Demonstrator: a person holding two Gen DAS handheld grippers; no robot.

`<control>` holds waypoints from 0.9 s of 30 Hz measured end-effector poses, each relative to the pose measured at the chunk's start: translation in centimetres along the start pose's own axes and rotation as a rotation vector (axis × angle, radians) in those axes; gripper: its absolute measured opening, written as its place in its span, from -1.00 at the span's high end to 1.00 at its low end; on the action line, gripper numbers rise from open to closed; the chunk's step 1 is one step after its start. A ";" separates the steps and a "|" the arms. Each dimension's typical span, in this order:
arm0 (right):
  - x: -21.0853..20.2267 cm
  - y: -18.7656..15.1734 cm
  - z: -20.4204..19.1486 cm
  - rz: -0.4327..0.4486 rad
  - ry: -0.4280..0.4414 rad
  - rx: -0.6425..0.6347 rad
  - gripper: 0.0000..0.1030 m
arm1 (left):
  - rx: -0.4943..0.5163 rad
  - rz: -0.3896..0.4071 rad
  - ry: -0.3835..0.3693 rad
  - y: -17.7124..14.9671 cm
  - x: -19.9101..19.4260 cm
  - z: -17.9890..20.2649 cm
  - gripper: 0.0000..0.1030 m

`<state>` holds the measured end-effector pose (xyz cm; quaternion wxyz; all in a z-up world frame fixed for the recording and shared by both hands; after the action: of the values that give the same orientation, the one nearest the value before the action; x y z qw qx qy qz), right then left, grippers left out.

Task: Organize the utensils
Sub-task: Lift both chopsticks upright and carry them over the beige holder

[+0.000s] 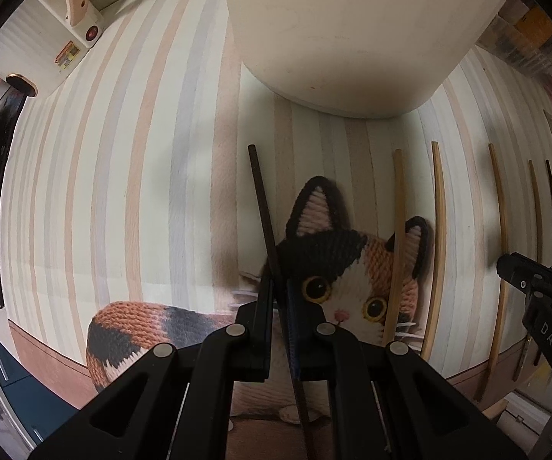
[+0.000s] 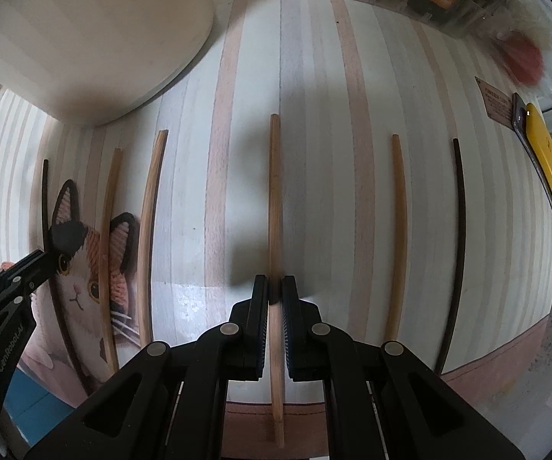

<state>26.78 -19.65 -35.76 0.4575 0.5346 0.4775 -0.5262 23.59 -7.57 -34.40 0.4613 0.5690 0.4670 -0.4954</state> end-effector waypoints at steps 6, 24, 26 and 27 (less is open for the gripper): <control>-1.0 -0.1 2.1 0.037 0.034 0.073 0.86 | -0.001 0.058 0.019 0.4 -1.9 -0.6 0.94; -10.1 0.0 2.5 0.290 0.052 0.056 0.86 | -0.072 0.260 0.048 0.8 -9.2 -4.0 0.95; -11.0 -0.1 1.7 0.306 0.058 0.055 0.86 | -0.089 0.275 0.047 0.6 -10.0 -3.6 0.95; -11.5 0.1 1.5 0.318 0.064 0.056 0.86 | -0.091 0.282 0.049 0.6 -10.3 -3.6 0.95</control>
<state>26.77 -21.46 -24.33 0.5045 0.6325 0.3861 -0.4430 23.89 -4.82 -23.84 0.5402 0.6192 0.4156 -0.3899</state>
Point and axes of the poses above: each gripper's, at about its wrist camera, not at the fingertips, and x roughly the way its jaws point, z to its right, y to its top, the point moved 4 cm from there along x, roughly the way its jaws point, and after that the axes turned 4 degrees about y, right-handed, at the moved point
